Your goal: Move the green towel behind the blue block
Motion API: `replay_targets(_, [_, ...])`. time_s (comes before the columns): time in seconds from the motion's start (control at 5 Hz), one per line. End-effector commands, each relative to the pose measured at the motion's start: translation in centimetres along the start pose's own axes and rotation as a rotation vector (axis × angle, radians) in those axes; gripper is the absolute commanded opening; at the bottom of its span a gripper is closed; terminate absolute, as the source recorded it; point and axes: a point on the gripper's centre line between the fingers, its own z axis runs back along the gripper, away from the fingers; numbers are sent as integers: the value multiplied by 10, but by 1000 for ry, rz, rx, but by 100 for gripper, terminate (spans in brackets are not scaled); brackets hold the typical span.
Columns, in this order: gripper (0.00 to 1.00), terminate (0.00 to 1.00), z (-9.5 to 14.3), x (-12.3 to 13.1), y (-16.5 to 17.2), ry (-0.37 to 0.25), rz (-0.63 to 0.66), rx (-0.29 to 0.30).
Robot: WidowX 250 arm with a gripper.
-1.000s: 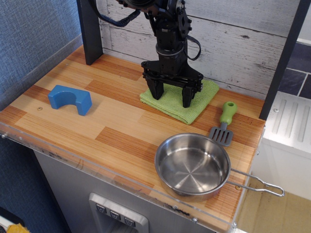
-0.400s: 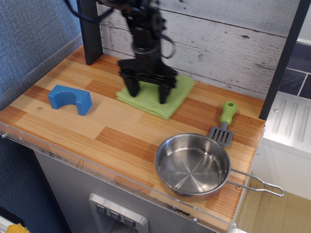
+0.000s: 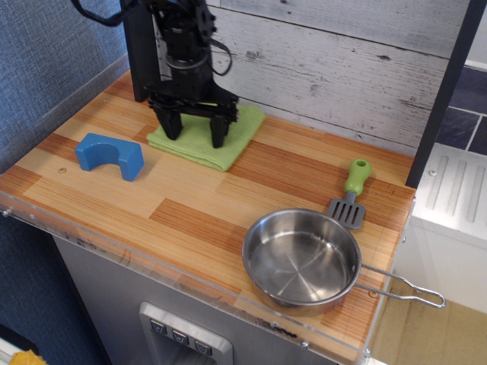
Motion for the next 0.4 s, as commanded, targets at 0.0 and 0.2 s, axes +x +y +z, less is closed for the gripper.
replay_targets(0.0, [100,0,3,16,50,-18,83,35])
replay_targets(0.2, [100,0,4,17,56,-18,101,39])
